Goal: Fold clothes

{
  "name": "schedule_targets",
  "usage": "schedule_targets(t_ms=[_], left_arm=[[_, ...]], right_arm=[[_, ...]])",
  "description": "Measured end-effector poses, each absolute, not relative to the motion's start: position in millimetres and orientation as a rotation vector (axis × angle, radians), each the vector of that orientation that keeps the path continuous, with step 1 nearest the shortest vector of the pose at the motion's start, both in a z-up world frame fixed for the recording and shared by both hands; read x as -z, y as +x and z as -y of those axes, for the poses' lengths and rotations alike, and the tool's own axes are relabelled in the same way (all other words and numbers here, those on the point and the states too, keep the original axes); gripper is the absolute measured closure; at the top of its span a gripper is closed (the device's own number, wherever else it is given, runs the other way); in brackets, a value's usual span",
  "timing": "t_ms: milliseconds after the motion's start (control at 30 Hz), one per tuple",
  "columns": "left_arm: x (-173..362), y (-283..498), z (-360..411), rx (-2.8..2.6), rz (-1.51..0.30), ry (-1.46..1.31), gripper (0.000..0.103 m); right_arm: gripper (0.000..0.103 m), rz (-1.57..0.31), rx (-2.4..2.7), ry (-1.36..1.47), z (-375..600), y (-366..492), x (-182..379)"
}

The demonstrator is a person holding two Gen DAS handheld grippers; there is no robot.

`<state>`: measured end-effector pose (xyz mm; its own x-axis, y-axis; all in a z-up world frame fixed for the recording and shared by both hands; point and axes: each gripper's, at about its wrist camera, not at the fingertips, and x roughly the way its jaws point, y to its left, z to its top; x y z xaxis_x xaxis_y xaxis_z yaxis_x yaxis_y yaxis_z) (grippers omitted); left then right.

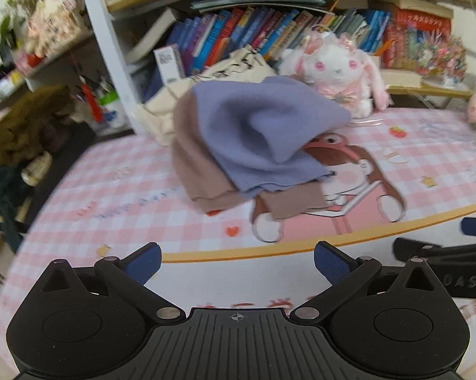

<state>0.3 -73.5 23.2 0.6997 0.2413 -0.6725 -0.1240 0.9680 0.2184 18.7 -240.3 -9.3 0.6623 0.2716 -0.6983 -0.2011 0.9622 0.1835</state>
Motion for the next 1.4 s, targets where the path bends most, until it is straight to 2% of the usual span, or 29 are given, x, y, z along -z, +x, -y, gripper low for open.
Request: schedule_targets(t_ms=[367, 567, 800, 1033, 1133, 1167, 1200, 1233, 1267, 1300, 1367, 1400], left_arm=[[-9, 4, 67, -0.154, -0.802, 0.182, 0.000], [-4, 9, 53, -0.077, -0.746, 0.188, 0.000], [-4, 43, 41, 0.032, -0.705, 0.170, 0.000], [8, 96, 79, 0.064, -0.622, 0.327, 0.001], [21, 126, 104, 0.019, -0.624, 0.399, 0.012], [25, 135, 109, -0.007, -0.627, 0.414, 0.023], [29, 142, 113, -0.035, -0.632, 0.425, 0.039], [31, 147, 113, -0.057, -0.637, 0.424, 0.048], [30, 151, 111, -0.073, -0.640, 0.416, 0.069], [30, 155, 108, -0.090, -0.644, 0.407, 0.081], [24, 152, 100, -0.093, -0.635, 0.371, 0.093], [18, 146, 95, -0.080, -0.625, 0.350, 0.094]], right_arm=[[0.000, -0.829, -0.253, 0.070, 229, 23, 16], [0.000, -0.834, -0.171, 0.056, 220, 20, 14], [0.000, -0.829, -0.068, 0.095, 223, 22, 8], [0.000, -0.827, -0.002, 0.144, 234, 18, 6], [0.000, -0.827, 0.006, 0.176, 243, 19, 3], [0.000, -0.827, 0.005, 0.189, 246, 19, 2], [0.000, -0.827, 0.005, 0.202, 250, 19, 1], [0.000, -0.825, -0.002, 0.219, 253, 20, 0], [0.000, -0.819, -0.019, 0.224, 255, 21, -1], [0.000, -0.812, -0.036, 0.228, 256, 23, -2], [0.000, -0.798, -0.071, 0.236, 260, 25, -5], [0.000, -0.791, -0.107, 0.279, 261, 27, -5]])
